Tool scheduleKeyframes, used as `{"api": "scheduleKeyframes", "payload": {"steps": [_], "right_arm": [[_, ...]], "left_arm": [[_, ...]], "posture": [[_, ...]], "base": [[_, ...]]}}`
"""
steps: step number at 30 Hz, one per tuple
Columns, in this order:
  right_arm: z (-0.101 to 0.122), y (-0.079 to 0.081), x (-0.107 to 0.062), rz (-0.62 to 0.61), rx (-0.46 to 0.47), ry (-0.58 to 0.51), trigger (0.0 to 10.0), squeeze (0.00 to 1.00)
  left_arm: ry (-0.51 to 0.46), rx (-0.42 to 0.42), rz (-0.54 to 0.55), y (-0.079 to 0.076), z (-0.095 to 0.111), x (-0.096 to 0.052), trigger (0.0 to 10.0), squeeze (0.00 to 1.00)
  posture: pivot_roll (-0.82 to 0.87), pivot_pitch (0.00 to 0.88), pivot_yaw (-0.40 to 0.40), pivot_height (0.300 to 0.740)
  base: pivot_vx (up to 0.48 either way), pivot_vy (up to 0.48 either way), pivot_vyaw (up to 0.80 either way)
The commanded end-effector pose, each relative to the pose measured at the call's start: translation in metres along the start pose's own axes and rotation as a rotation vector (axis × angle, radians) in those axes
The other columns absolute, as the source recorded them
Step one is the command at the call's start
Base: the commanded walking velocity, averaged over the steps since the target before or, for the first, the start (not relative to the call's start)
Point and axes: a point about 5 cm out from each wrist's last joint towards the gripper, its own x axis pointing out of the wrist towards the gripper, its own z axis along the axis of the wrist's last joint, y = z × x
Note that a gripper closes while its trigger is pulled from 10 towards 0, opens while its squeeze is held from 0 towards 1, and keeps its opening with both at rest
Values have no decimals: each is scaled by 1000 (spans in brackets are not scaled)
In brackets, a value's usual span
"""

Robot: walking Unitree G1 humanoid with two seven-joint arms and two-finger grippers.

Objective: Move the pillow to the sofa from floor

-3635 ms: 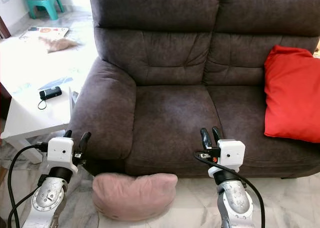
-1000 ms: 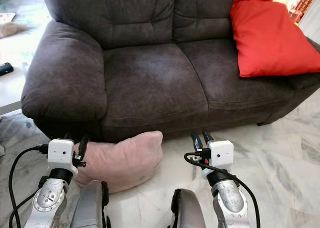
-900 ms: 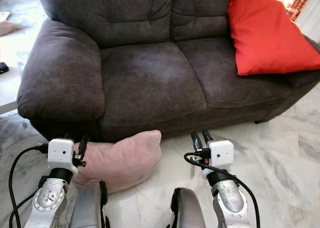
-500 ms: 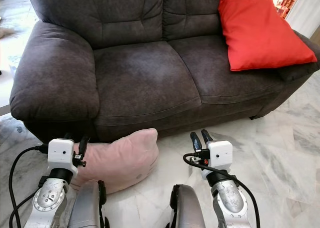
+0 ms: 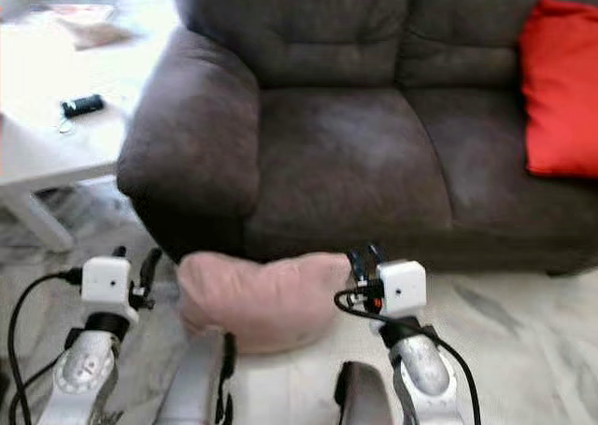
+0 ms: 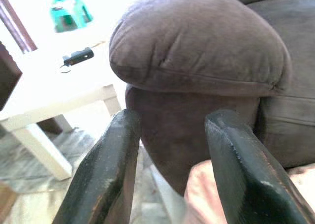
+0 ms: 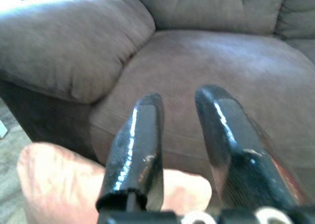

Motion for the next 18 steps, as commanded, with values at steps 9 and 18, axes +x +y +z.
{"api": "scheduleKeyframes", "payload": {"steps": [9, 18], "right_arm": [[-8, -5, -6, -26, 12, 35, 10000, 0], [-6, -1, -5, -3, 4, 24, 10000, 0]], "left_arm": [[35, -30, -54, -9, -5, -1, 10000, 0], [41, -41, -72, -11, -5, -2, 10000, 0]], "posture": [[-16, 125, -71, 552], [-13, 126, -70, 552]], "base": [[0, 0, 0], [0, 0, 267]]}}
